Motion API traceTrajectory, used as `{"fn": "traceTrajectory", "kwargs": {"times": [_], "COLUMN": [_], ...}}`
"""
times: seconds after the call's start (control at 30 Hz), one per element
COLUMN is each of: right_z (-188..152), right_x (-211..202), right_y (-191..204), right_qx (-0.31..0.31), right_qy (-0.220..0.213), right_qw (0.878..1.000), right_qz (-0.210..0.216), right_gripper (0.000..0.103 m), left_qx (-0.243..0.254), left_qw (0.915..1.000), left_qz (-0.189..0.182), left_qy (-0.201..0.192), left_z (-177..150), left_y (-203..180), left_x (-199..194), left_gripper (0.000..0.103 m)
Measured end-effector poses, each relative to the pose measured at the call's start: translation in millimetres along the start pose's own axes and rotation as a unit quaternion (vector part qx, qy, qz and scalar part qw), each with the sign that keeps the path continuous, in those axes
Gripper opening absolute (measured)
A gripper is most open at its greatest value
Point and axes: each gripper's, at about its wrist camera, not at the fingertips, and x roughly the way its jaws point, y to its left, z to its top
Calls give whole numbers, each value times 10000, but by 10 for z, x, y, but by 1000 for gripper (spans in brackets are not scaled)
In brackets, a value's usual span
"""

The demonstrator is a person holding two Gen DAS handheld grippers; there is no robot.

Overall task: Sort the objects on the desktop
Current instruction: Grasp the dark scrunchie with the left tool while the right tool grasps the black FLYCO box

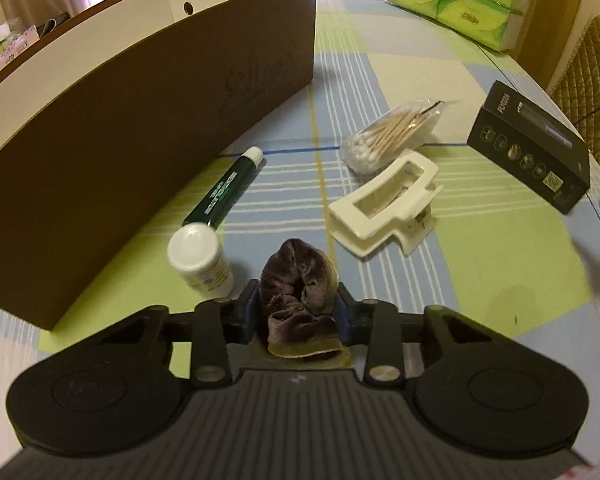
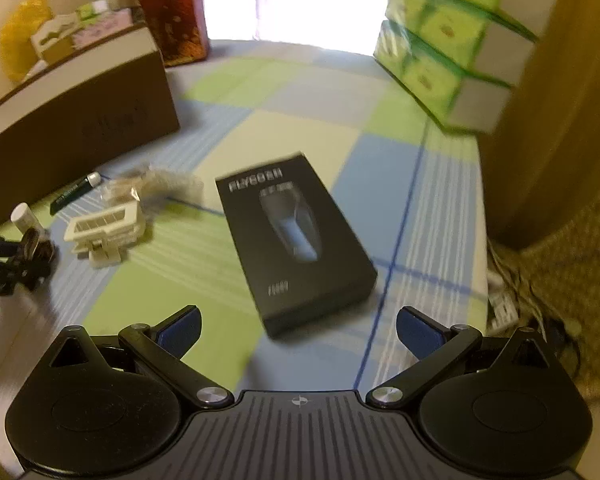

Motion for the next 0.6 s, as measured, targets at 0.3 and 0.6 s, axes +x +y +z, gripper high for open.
{"fn": "traceTrajectory", "kwargs": {"times": [0.3,0.6], "right_z": [340,530], "right_x": [423,786], "right_y": [-87,-82], "right_qx": [-748,-1001], "right_qy": [112,511], "right_qw": [9963,9924], "right_qz": [417,495], "right_gripper": [101,101], "left_qx": [-338,-915], "left_qw": [9991,9944], "left_qz": [17,404], "left_qy": [254,340], "left_z": [-270,-450], "left_y": [262,588], "left_x": [-213,-349], "left_gripper": [27,27]}}
